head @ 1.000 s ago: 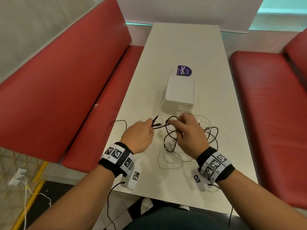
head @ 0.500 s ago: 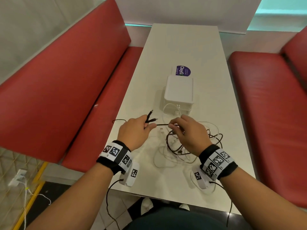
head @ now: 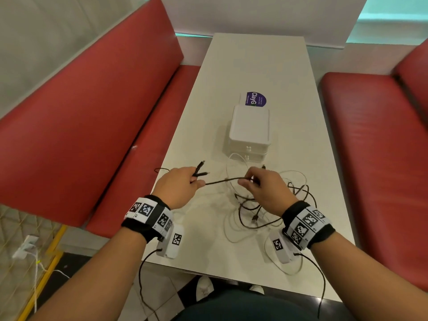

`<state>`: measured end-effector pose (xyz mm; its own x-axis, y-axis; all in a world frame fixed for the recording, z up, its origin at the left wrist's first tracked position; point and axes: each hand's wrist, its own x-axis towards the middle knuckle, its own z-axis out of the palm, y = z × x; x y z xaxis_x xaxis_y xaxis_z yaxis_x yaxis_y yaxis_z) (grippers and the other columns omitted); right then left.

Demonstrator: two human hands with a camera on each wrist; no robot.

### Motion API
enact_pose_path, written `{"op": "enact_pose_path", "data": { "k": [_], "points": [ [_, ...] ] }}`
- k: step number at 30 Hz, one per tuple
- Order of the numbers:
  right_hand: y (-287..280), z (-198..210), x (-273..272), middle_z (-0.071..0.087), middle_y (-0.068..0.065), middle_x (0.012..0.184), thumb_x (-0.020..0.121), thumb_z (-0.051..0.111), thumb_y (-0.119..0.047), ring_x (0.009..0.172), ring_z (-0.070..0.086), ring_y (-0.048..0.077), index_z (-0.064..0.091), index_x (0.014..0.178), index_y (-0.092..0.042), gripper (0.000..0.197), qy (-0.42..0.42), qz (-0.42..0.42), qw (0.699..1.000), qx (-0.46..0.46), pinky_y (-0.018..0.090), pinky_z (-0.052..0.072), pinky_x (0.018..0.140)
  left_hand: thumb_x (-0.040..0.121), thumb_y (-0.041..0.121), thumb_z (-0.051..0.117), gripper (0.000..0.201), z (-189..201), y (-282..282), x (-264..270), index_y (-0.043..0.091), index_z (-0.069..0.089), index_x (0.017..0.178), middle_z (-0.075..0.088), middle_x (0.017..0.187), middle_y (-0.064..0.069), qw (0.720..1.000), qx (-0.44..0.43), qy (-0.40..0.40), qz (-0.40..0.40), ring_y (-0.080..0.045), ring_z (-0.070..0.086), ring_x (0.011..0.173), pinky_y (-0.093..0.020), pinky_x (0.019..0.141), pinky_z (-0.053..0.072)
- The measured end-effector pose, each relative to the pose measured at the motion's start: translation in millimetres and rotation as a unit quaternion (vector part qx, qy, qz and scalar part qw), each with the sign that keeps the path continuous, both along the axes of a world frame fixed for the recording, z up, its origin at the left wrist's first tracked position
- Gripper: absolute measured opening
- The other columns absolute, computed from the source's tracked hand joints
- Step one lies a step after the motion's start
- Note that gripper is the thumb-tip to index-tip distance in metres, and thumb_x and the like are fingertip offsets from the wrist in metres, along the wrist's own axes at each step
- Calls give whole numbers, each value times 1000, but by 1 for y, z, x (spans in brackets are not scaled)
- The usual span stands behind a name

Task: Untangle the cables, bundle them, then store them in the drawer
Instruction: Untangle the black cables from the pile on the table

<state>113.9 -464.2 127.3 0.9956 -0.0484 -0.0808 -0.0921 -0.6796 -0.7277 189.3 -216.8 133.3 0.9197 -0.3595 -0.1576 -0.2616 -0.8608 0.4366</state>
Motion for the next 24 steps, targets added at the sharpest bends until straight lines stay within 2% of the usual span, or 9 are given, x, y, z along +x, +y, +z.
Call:
{"op": "enact_pose_path", "data": {
  "k": [5,8,11,13,15,18,20,22,24],
  "points": [
    [14,12,-4,59,-8,61,95,66,-28,56,53,3,73,87,-21,14,13,57,998,11,14,39,55,99,45,53,27,-14,4,-2,22,49,86,70,88,1,993,100,-63,22,-29,65,85,-35,64,44],
    [19,18,1,73,-4,84,97,59,-26,69,60,5,77,101,-23,19,32,103,993,-51,16,43,64,99,47,53,28,-18,7,0,21,54,92,70,88,-2,991,95,-64,65,-30,64,84,-35,64,43],
    [10,9,6,74,0,109,97,58,-30,95,67,20,77,110,-26,23,136,150,959,-197,31,53,84,94,47,63,35,-15,13,3,21,49,76,56,69,7,998,-31,15,59,-19,54,66,-33,59,39],
    [3,3,7,72,1,111,98,57,-29,97,67,24,75,112,-27,22,175,140,944,-244,32,53,83,91,42,69,45,-12,17,0,16,40,69,39,60,6,987,-113,113,19,-11,38,52,-27,52,30],
    [0,1,9,72,3,101,99,55,-29,87,66,23,73,108,-28,20,130,94,956,-247,33,53,76,91,42,70,47,-14,21,-2,16,37,69,33,60,5,980,-127,154,11,-9,30,49,-22,49,26],
    [4,5,6,68,-2,72,98,61,-34,64,58,11,70,95,-25,13,-6,25,996,-86,25,49,63,89,42,71,48,-23,28,1,19,36,66,41,60,9,990,-58,108,65,-14,40,55,-29,54,29],
    [10,7,4,65,-1,63,97,65,-32,52,54,7,68,89,-26,10,3,44,999,-10,18,44,55,91,37,65,31,-23,27,1,22,46,72,58,73,7,996,40,38,68,-20,55,70,-31,60,36],
    [13,1,5,69,-1,74,96,63,-26,58,59,8,70,91,-25,9,71,80,993,-43,24,51,61,92,27,57,11,-16,19,-2,16,57,89,65,100,-5,986,158,-27,41,-29,59,94,-35,74,43],
    [15,-5,9,71,0,92,96,59,-17,73,64,14,73,98,-22,16,116,115,979,-121,31,56,71,86,21,55,19,-8,8,-4,12,59,102,56,111,-10,970,231,-62,30,-32,52,104,-40,86,43]
  ]
}}
